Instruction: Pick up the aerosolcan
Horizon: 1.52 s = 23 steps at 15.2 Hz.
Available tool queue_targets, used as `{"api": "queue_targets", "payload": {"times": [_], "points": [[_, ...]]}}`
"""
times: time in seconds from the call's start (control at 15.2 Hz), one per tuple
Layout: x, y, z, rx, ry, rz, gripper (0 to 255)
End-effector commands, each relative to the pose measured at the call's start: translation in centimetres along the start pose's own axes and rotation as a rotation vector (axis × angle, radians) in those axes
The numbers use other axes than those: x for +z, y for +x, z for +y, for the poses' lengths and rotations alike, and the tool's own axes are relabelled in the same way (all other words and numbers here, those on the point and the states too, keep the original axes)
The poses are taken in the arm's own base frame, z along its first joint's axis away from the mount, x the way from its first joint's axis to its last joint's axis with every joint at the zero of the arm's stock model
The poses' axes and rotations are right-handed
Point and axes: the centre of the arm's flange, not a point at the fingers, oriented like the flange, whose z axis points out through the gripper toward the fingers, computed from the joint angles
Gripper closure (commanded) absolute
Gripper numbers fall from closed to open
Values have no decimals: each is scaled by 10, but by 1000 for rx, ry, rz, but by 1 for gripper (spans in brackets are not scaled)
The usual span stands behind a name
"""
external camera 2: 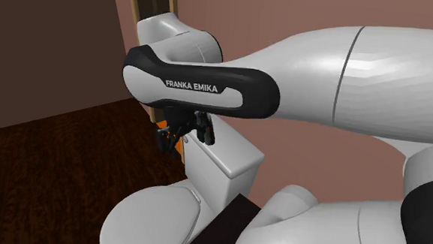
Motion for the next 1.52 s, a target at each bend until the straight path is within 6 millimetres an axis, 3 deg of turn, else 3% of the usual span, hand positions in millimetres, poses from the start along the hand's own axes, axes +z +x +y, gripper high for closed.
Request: {"api": "queue_targets", "payload": {"times": [0.0, 0.73, 1.45], "points": [[0, 0, 0, 0, 0, 0, 0], [44, 112, 79, 214, 45, 35, 0], [88, 206, 178, 428, 91, 70, 0]]}}
